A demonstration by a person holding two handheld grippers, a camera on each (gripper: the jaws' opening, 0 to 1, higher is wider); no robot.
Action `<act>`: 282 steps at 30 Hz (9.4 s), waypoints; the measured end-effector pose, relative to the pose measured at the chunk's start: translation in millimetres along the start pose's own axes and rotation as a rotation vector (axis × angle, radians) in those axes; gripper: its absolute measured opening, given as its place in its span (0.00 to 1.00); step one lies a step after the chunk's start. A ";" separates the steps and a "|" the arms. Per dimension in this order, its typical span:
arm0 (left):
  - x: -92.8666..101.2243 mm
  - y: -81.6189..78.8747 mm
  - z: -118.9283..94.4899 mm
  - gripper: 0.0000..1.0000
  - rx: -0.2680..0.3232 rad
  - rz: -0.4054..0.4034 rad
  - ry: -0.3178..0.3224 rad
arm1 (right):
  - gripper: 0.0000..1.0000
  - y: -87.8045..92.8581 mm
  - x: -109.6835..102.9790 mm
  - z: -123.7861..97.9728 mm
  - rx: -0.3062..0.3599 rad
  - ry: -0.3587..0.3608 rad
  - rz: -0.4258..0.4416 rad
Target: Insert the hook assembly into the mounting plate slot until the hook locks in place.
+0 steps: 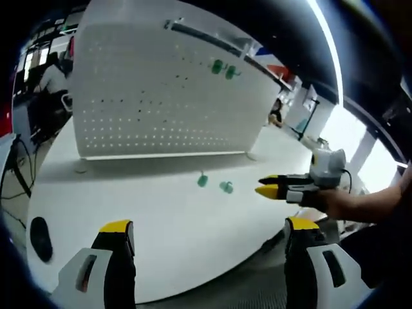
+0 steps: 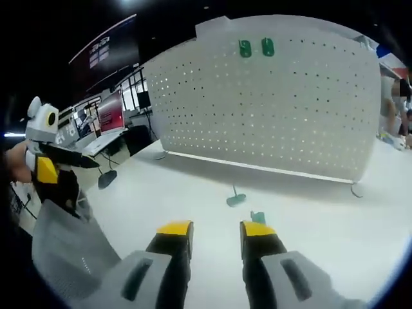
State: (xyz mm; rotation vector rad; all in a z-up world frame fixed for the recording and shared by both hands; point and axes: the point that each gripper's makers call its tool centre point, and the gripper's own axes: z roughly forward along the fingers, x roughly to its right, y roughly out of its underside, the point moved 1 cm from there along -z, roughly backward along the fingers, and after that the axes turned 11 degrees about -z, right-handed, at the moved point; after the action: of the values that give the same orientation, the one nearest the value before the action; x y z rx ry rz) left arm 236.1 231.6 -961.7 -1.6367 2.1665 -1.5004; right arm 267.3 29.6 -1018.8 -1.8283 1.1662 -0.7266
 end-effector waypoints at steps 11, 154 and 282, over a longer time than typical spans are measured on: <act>-12.8 -7.7 7.5 0.98 -0.004 -0.018 -0.008 | 0.27 -14.9 4.1 63.6 -0.017 -0.006 -0.007; 56.8 -56.4 19.8 0.55 0.113 -0.129 0.123 | 0.00 -162.2 -100.5 -47.8 0.407 -0.278 0.156; 86.4 -71.3 -3.3 0.94 0.278 0.236 0.153 | 0.01 -182.6 -102.3 -56.1 0.422 -0.360 0.033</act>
State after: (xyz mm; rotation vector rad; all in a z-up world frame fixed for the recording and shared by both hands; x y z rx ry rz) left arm 247.3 170.3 -868.6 -1.1733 2.0180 -1.8033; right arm 260.5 145.6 -835.9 -1.5007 0.7403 -0.5451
